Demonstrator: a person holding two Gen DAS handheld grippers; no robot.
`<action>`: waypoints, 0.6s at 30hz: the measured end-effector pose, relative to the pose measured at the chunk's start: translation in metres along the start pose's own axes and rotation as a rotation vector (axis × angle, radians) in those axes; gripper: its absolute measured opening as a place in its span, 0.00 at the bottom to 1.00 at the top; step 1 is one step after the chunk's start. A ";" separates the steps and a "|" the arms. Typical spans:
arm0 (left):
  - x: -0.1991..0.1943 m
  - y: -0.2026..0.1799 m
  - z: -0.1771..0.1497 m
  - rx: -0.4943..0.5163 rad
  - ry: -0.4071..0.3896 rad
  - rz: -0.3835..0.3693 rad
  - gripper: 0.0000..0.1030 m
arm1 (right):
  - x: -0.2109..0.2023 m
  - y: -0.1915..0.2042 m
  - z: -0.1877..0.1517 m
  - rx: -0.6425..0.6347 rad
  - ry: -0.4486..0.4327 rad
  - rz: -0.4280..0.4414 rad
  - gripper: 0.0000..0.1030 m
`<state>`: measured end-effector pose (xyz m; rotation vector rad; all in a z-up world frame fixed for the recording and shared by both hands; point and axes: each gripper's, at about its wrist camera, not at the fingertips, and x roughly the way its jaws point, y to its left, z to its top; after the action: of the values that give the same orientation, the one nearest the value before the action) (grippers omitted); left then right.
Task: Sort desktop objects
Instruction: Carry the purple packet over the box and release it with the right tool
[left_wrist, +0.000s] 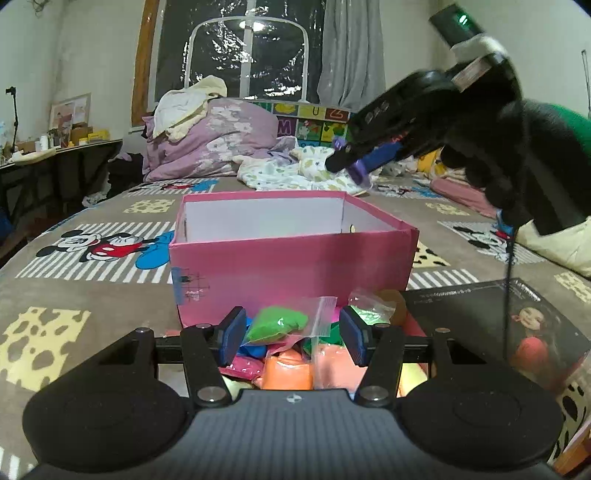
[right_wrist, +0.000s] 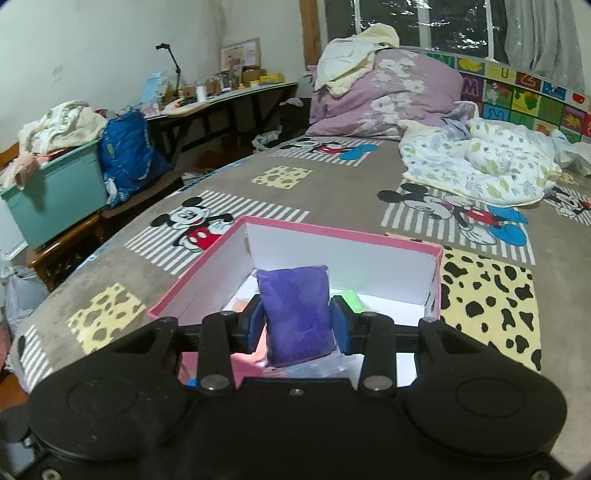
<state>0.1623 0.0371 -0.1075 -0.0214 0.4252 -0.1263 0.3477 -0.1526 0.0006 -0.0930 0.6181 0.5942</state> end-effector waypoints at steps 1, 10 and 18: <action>0.000 0.000 0.000 -0.002 -0.005 0.001 0.53 | 0.004 0.000 -0.001 -0.001 0.004 -0.008 0.37; 0.006 0.004 -0.004 -0.016 -0.010 0.010 0.53 | 0.044 -0.015 -0.002 0.048 0.059 -0.049 0.37; 0.008 0.011 -0.011 -0.019 0.014 0.001 0.53 | 0.069 -0.027 -0.006 0.047 0.120 -0.096 0.37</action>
<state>0.1664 0.0467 -0.1217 -0.0386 0.4401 -0.1214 0.4047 -0.1419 -0.0457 -0.1138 0.7393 0.4829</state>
